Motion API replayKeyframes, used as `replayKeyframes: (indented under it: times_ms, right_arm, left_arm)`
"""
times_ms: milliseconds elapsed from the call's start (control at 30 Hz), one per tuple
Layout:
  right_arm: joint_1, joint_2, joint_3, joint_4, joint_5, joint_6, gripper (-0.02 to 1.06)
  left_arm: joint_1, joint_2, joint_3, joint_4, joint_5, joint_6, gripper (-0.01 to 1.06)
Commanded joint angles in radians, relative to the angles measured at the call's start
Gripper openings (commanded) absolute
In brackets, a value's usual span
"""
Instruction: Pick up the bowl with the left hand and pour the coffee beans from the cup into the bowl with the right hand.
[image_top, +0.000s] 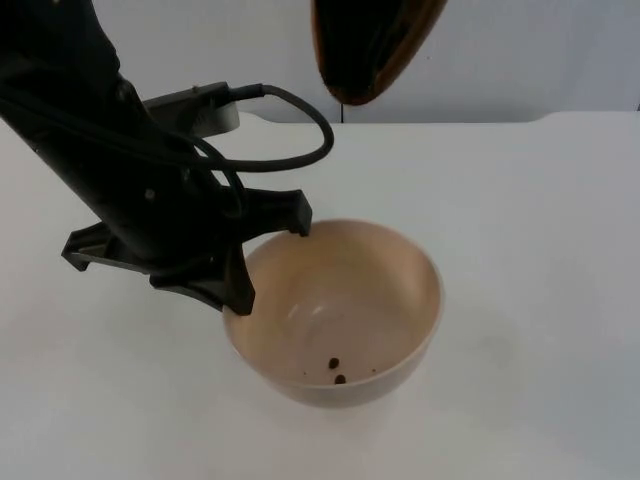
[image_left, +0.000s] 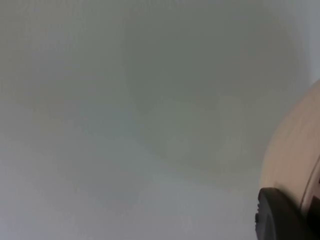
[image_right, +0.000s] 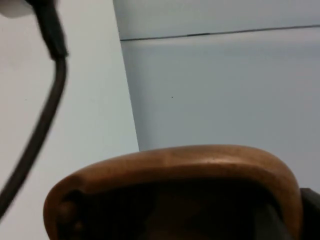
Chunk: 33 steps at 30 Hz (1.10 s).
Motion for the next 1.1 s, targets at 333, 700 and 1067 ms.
replayKeyframes:
  times_ms: [333,700,1067]
  right_arm:
    - [0.008,0.016,0.000,-0.091,-0.002,-0.009,0.00]
    - [0.008,0.016,0.000,-0.094,-0.002,-0.036,0.00]
    - [0.008,0.016,0.000,-0.130,-0.002,-0.054,0.00]
  left_arm:
    - [0.000,-0.012,0.004,-0.021,-0.005,0.001,0.00]
    - [0.000,-0.012,0.004,-0.036,-0.009,0.001,0.00]
    - [0.000,-0.012,0.004,-0.040,-0.009,0.001,0.00]
